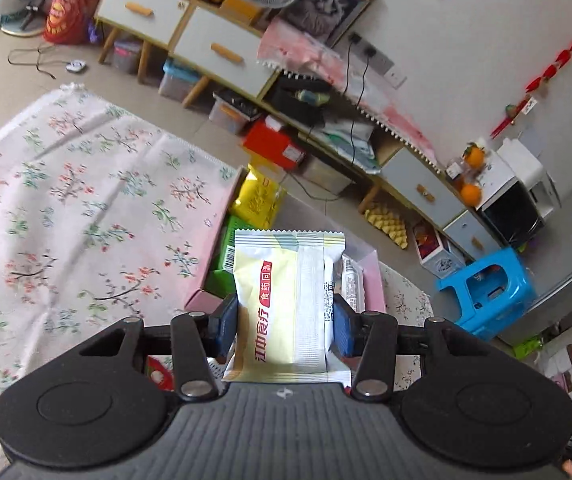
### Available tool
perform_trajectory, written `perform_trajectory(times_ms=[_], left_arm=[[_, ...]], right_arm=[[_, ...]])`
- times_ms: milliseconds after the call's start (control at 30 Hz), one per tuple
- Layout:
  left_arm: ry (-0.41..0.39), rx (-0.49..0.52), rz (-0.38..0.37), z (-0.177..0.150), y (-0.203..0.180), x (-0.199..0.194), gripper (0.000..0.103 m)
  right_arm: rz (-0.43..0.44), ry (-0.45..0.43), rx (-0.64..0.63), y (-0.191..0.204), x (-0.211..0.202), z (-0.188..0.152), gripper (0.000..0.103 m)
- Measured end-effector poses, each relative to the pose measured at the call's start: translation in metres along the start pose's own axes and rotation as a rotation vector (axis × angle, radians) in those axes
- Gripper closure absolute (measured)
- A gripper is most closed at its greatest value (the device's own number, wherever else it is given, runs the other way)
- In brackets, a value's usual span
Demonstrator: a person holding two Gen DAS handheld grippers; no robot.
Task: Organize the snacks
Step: 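Carry pastry pack into pink box with right tool while left tool carries cream biscuit pack there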
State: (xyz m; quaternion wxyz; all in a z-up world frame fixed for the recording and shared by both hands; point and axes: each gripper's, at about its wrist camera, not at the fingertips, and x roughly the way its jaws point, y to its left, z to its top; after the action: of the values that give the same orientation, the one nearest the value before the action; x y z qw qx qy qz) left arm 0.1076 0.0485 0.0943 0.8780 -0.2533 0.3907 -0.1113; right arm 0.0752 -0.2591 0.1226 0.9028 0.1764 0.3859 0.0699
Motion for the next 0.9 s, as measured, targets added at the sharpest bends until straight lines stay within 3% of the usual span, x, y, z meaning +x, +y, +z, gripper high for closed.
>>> perform_trajectory(times_ms=[367,700,767,833,900], left_arm=[[0.023,0.145,0.002,0.016,-0.020,0.058,0.059],[0.035,0.137,-0.015,0.023,-0.017,0.081,0.057],[0.047,0.158,-0.013,0.020,-0.016,0.085,0.036],[0.055,0.179,0.012,0.017,-0.015,0.085,0.031],[0.055,0.193,0.023,0.018,-0.015,0.082,0.031]], right_arm=[[0.059,0.047,-0.031,0.018,0.070,0.027,0.084],[0.151,0.024,-0.160,0.064,0.126,0.033,0.083],[0.158,0.048,-0.164,0.069,0.139,0.030,0.079],[0.107,0.096,-0.182,0.071,0.147,0.025,0.068],[0.094,0.107,-0.174,0.067,0.145,0.026,0.067]])
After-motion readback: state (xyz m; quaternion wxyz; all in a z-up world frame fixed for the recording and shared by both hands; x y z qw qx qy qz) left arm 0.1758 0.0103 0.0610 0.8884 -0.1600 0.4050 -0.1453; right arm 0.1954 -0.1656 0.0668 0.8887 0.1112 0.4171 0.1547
